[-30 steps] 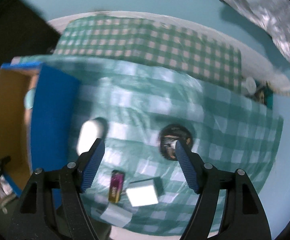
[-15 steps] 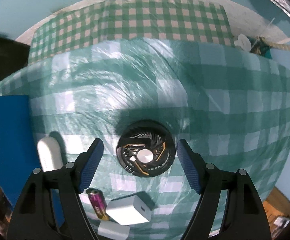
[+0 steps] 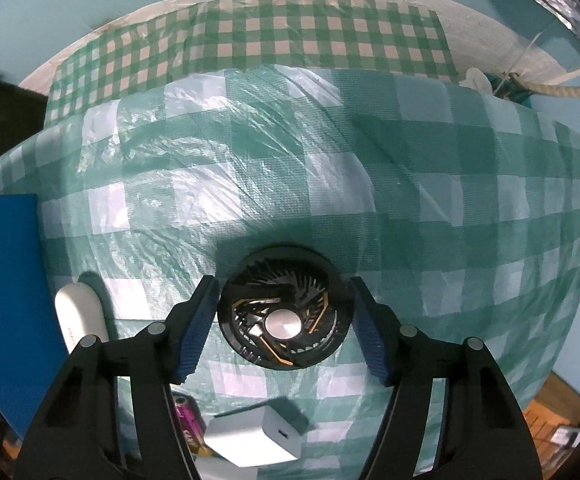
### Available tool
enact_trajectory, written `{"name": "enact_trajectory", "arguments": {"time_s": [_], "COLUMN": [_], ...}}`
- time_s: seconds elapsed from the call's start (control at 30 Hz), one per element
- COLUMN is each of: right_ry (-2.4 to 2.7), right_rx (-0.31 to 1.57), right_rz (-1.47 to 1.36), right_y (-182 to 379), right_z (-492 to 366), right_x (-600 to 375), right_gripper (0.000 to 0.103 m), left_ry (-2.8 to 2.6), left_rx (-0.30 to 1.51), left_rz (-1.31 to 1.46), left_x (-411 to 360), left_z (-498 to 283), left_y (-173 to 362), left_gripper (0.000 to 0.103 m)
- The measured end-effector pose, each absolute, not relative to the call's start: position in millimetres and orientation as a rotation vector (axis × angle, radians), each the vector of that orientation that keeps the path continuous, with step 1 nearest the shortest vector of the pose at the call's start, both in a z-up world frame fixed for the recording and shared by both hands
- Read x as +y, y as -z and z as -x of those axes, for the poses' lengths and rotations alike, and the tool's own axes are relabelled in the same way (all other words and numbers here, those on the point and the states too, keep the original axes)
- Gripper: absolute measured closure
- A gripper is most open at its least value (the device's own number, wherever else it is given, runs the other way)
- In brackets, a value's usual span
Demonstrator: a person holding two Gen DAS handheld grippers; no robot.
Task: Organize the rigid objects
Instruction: 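Lift the black fan with the right tool and carry it over the box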
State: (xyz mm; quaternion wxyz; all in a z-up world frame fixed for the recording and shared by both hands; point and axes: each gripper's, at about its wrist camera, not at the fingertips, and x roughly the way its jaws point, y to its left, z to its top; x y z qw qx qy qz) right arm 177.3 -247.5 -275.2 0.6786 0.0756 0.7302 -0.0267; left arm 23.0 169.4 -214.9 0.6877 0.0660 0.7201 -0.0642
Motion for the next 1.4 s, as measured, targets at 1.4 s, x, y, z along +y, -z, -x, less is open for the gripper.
{"name": "enact_trajectory", "arguments": {"time_s": [1.4], "right_ry": [-0.244], "right_rx": [1.500], "right_rz": [0.059], "right_y": [173.7], "right_z": [-139.6], "right_x": [-136.2], "right_gripper": [0.041], "left_ry": [0.166], "left_rx": [1.610], "left_rz": [-0.149], "left_x": [170.5], "left_z": [-23.3], "left_y": [217.3], "left_gripper": [0.098]}}
